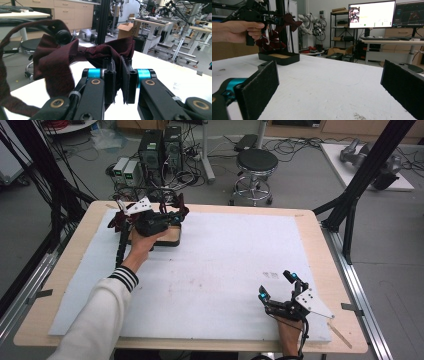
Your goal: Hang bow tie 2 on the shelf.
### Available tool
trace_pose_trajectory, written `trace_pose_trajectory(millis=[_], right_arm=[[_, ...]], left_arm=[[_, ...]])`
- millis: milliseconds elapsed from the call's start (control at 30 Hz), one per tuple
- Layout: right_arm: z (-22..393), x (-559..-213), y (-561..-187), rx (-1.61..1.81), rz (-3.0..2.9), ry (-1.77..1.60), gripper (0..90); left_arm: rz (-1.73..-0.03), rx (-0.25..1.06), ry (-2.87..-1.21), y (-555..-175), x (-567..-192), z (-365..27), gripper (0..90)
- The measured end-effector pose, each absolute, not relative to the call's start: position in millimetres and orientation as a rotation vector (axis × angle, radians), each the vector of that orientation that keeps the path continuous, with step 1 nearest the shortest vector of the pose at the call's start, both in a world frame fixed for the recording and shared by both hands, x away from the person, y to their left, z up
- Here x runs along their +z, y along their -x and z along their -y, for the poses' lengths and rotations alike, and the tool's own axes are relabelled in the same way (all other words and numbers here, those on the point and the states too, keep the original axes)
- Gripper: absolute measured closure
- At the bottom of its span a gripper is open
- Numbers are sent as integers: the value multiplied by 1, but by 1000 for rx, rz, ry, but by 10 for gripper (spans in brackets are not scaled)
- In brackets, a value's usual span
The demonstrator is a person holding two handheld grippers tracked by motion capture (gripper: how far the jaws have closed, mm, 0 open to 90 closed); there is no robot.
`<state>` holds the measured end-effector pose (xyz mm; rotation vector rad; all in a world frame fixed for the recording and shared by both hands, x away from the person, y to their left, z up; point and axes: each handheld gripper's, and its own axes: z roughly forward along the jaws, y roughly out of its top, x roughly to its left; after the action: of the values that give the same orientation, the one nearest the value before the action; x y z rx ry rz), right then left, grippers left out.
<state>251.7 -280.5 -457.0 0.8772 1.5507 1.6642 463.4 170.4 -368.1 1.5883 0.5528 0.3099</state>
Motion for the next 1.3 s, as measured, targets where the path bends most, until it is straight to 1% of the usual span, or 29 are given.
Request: trace_pose_trajectory(millis=[133,667,800,867,1100,1300], right_arm=[[281,-457,-252,1666,-1553,-880,8],[280,-457,-251,1668,-1552,-883,8],[281,-457,-252,1667,-1550,-879,8],[281,-457,-252,1668,-1550,-880,8],[280,-457,-251,1663,-1548,-875,8],[281,-457,-251,1665,-1549,-877,7]], left_arm=[[-530,319,-1590,-461,-364,-168,824],[-630,299,-1644,-473,-380,-170,824],[-632,316,-1614,-473,-379,-173,824],[-631,322,-1631,-473,-378,-174,824],[-715,332,-1642,-480,-386,-181,824],[-727,335,-1675,-480,-388,-182,823]])
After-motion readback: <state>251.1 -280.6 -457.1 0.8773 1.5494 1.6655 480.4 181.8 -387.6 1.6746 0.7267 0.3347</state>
